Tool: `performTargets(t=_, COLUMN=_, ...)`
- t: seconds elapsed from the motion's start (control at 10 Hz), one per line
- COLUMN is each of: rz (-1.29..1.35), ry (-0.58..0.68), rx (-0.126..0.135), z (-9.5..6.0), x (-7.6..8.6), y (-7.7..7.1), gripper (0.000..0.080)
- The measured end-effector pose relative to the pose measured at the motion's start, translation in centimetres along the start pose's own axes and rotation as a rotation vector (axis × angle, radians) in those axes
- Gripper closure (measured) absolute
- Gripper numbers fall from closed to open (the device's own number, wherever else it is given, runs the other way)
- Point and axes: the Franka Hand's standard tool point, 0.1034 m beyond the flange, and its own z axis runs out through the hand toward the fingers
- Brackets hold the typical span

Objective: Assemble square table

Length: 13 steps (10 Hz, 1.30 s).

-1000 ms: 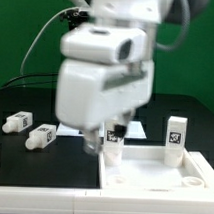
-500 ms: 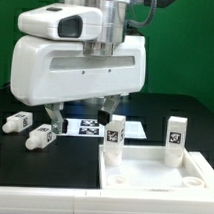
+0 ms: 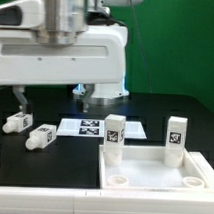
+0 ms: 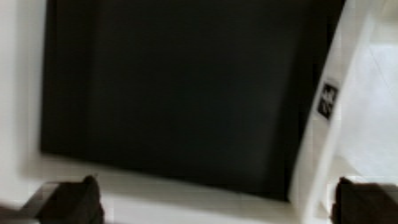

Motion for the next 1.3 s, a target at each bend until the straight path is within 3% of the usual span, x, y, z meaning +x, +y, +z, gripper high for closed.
performTargets(t=0.4, rz=0.236, ry=-0.002, rx=0.012, z=0.2, x=0.0, y=-0.7, gripper=0.0151)
performTargets(t=0.5, rz=0.238, ry=-0.018, rx=0.029, z=0.8, x=-0.9, y=-0.2, gripper=0.0151)
performTargets(t=0.7, rz=0.272, ry=-0.081, rx=0.085, z=3.6, x=-6.0, y=2.6, gripper=0.0151)
performTargets(t=0.8, rz=0.302, ry=-0.060, rx=0.081, z=4.3, x=-6.9, y=3.1, gripper=0.0151)
performTargets(t=1.1, rz=0.298, ry=-0.053, rx=0.079, z=4.4, x=-7.0, y=2.6, gripper=0.0151)
performTargets(t=1.3, rz=0.325, ry=-0.077, rx=0.087, z=5.3, x=-8.2, y=3.1, gripper=0.0151)
